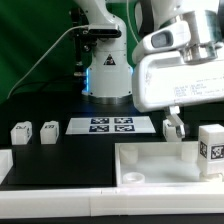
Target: Assemble one leg
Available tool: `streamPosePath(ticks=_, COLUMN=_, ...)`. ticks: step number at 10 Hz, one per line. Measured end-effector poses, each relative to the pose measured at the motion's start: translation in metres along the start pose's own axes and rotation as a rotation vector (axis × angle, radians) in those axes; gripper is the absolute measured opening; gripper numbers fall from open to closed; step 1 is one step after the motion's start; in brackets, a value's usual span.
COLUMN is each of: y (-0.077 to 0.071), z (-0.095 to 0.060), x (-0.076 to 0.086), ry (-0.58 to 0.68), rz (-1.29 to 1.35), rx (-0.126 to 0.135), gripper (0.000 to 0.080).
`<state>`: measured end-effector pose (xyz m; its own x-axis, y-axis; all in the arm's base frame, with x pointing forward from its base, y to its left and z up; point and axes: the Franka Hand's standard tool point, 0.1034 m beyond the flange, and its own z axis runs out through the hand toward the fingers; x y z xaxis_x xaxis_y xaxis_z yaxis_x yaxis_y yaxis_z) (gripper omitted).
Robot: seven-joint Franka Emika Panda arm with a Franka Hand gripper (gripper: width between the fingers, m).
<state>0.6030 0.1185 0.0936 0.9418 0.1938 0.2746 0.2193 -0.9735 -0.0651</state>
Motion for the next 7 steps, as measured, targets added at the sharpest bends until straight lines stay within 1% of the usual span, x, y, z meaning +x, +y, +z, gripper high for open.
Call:
streamPosePath(ticks=1, y=0.000, z=-0.003, x=0.003, ry=-0.091, rz=0.002, rx=0.014, gripper=0.0649)
streamPosePath(ticks=2, y=-0.001, z=-0.003, x=0.006, ry=-0.138, rz=0.004, rx=0.023, gripper=0.0649)
streamPosePath(ticks=3, y=-0.007, z=-0.001, x=0.000, ry=-0.282, rz=0.015, rx=0.043, gripper=0.0649)
streamPosePath(ticks=4, y=-0.011, z=-0.001, x=0.003, ry=-0.380, rz=0.019, rx=0.059, gripper=0.0649)
streamPosePath(ticks=5, y=-0.010, z=0.004, x=0.017, ry=-0.379, rz=0.018, rx=0.065, gripper=0.0649)
streamPosePath(ticks=7, y=-0.006, z=0.013, x=0.020, ry=-0.379, rz=0.019, rx=0.067, gripper=0.0649)
